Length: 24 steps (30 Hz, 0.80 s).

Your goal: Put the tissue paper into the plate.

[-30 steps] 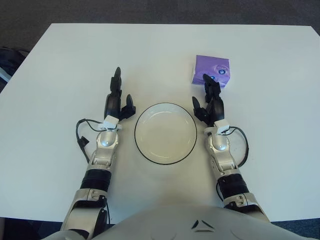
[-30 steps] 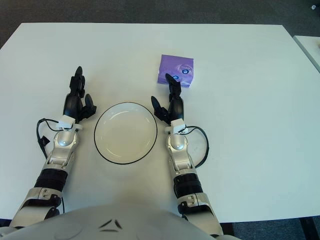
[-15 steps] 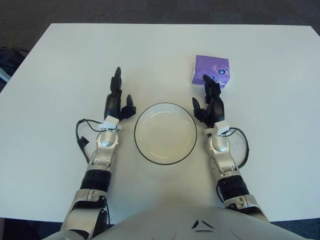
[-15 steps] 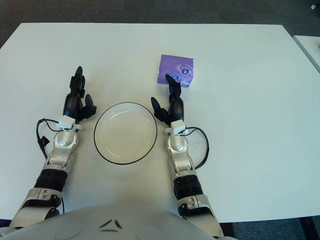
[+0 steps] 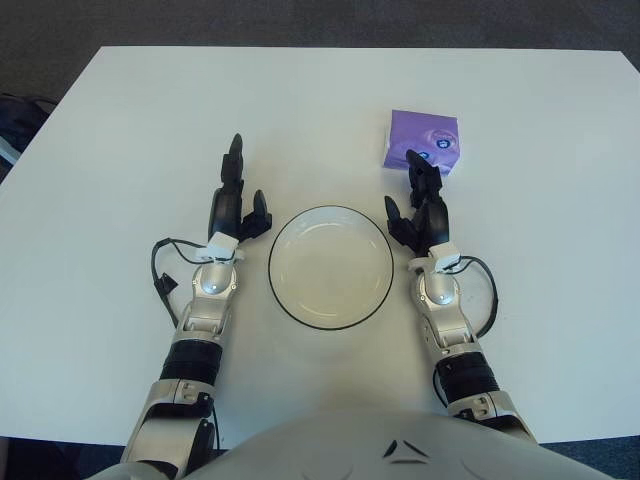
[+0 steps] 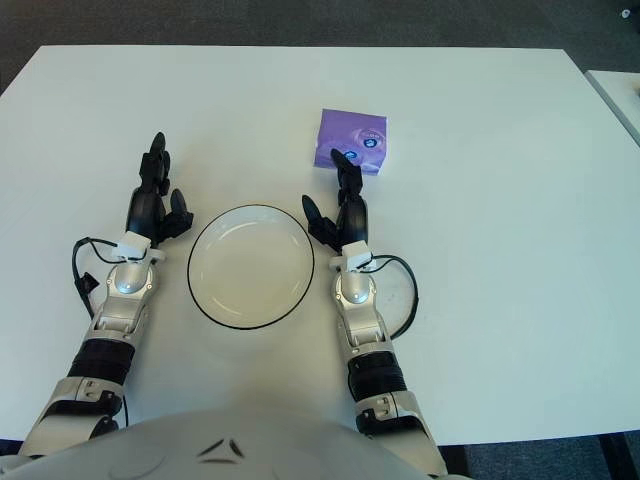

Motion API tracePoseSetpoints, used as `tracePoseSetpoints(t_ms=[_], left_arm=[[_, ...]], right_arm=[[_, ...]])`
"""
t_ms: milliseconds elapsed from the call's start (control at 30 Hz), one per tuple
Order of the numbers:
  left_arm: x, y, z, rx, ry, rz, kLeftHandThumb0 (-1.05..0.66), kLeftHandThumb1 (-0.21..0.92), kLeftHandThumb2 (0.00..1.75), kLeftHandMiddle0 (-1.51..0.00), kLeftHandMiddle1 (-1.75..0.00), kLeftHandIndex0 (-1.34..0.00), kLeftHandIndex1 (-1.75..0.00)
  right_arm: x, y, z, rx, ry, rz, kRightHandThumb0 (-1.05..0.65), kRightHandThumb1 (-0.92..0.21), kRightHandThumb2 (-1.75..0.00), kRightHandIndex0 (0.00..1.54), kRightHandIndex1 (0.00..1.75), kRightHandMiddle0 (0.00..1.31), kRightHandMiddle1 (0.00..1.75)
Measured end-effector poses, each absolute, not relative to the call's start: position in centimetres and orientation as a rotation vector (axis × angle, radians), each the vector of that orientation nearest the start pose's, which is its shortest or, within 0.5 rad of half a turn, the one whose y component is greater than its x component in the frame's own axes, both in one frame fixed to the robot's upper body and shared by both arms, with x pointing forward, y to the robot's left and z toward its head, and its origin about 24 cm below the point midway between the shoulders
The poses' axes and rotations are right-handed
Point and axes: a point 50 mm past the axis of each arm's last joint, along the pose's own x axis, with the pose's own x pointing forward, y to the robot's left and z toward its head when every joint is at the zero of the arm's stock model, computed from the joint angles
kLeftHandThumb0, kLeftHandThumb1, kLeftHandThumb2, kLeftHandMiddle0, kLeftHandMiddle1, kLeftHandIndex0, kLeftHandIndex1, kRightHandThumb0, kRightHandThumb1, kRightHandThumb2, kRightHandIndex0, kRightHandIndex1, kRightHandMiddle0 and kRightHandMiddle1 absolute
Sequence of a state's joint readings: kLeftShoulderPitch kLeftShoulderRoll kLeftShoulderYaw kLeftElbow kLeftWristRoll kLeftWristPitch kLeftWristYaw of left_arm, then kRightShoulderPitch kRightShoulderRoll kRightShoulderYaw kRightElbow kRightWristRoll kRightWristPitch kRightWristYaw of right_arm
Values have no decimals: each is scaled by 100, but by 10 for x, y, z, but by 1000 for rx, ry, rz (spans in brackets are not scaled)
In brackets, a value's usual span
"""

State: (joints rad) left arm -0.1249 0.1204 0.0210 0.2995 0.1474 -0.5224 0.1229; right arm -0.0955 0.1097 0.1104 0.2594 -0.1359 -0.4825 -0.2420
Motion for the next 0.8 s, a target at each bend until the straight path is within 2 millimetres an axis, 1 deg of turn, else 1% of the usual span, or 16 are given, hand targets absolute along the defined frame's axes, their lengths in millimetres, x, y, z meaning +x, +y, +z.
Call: tracePoseSetpoints(t_ms=[133, 333, 533, 667, 800], left_arm=[[268, 169, 57, 233, -362, 51, -81, 92, 95, -12, 0, 0, -22], [266, 169, 57, 229, -363, 54, -80, 92, 95, -12, 0, 0, -22], [267, 169, 55, 228, -350, 55, -80, 92, 93, -12, 0, 0, -22], [267, 169, 54, 228, -343, 55, -80, 92, 93, -12, 0, 0, -21], [268, 169, 53, 226, -335, 56, -80, 92, 94, -12, 0, 0, -21]], right_arm=[[255, -100, 55, 24, -334, -70, -66, -92, -47, 28, 21, 0, 56], [233, -101, 54, -5, -323, -70, -69, -92, -46, 25, 21, 0, 57], [211, -105, 57, -40, -275, -87, -69, -92, -45, 23, 21, 0, 56], [203, -111, 60, -84, -243, -119, -69, -92, -43, 21, 21, 0, 57], [199, -114, 68, -145, -256, -156, -70, -92, -41, 20, 21, 0, 59]])
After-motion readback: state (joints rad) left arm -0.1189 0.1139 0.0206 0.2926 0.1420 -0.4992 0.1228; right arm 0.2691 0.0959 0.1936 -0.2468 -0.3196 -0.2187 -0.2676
